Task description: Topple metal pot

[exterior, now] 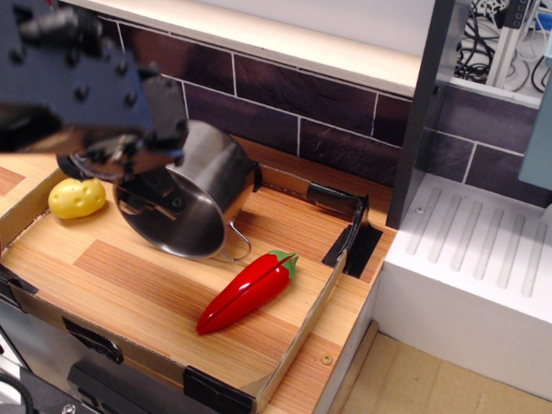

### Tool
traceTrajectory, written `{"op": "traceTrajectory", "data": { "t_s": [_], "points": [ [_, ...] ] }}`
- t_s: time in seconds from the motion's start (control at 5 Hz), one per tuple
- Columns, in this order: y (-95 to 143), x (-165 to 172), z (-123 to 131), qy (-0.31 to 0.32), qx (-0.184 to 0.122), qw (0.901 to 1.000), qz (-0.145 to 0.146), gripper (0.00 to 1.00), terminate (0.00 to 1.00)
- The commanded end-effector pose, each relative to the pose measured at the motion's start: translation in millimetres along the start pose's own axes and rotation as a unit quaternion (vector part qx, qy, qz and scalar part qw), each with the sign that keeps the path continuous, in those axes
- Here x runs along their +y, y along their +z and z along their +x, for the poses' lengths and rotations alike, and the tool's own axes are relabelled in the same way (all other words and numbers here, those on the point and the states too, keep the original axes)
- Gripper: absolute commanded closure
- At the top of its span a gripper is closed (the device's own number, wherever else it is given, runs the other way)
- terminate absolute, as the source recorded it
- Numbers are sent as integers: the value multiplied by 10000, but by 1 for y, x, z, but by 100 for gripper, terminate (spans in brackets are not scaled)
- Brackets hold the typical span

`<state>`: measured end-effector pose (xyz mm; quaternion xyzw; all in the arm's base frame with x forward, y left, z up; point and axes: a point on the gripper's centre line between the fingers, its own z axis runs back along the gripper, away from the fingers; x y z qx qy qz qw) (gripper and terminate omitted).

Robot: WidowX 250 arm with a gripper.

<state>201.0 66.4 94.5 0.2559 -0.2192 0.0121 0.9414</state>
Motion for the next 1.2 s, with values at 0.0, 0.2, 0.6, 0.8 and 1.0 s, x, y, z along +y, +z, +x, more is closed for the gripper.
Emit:
{"op": "traceTrajectory", "data": {
  "t_s": [0.0,0.2,0.6,0.8,1.0],
  "points": [
    [31,23,23,699,1254,9831,-1137,0,0],
    [51,44,35,793,1540,9564,-2353,0,0],
    [69,70,53,997,1538,9305,-3171,0,0],
    [69,70,53,997,1538,9305,-3171,0,0],
    [69,70,53,997,1538,9305,-3171,0,100]
  ]
}}
